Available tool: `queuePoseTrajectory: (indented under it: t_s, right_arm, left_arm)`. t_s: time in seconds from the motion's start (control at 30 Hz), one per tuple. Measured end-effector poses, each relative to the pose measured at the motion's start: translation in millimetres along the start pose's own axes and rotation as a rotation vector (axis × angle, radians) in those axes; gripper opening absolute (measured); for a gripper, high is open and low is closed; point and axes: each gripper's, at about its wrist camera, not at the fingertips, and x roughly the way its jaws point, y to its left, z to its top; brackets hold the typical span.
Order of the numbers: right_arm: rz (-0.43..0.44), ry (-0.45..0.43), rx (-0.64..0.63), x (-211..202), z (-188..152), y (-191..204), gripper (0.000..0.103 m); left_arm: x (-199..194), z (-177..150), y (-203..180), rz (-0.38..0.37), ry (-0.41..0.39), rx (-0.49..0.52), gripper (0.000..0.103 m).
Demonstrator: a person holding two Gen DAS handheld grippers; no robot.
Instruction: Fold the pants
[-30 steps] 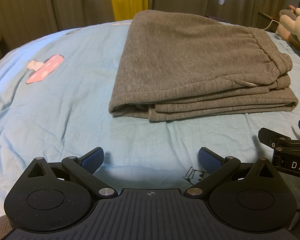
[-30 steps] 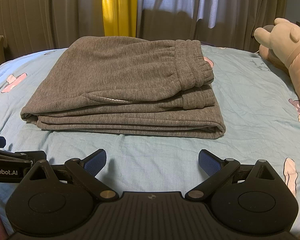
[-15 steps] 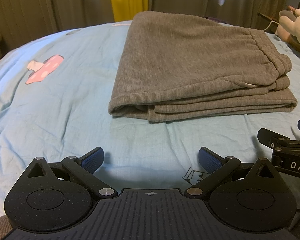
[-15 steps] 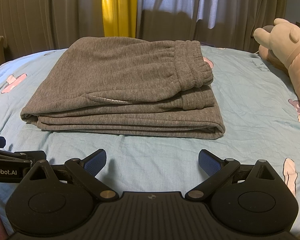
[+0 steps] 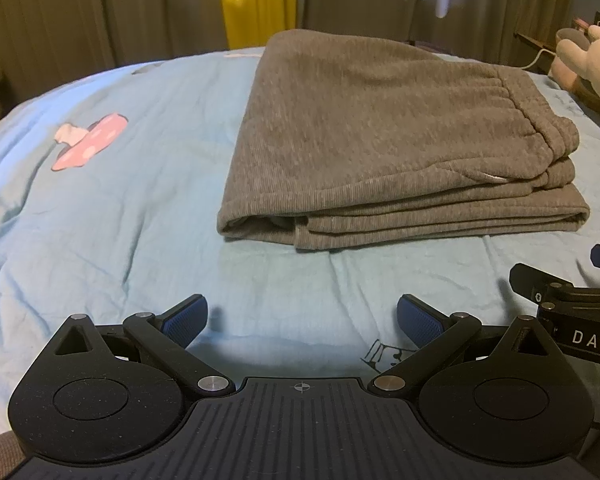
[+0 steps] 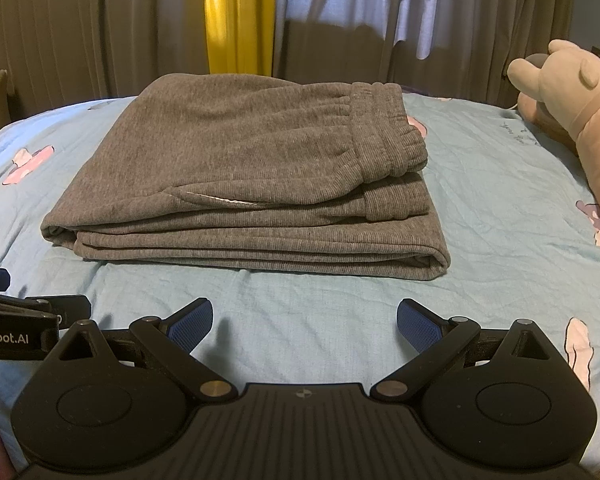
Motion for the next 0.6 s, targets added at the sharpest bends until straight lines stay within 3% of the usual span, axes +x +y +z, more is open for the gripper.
queuePoseTrajectory:
  t_s: [0.6]
  right_arm:
    - [-0.007, -0.005, -0.003, -2.0, -0.9, 2.3, 0.099]
  left_arm:
    - [-2.9, 0.8, 3.9, -0.010, -0.021, -0.009, 0.103]
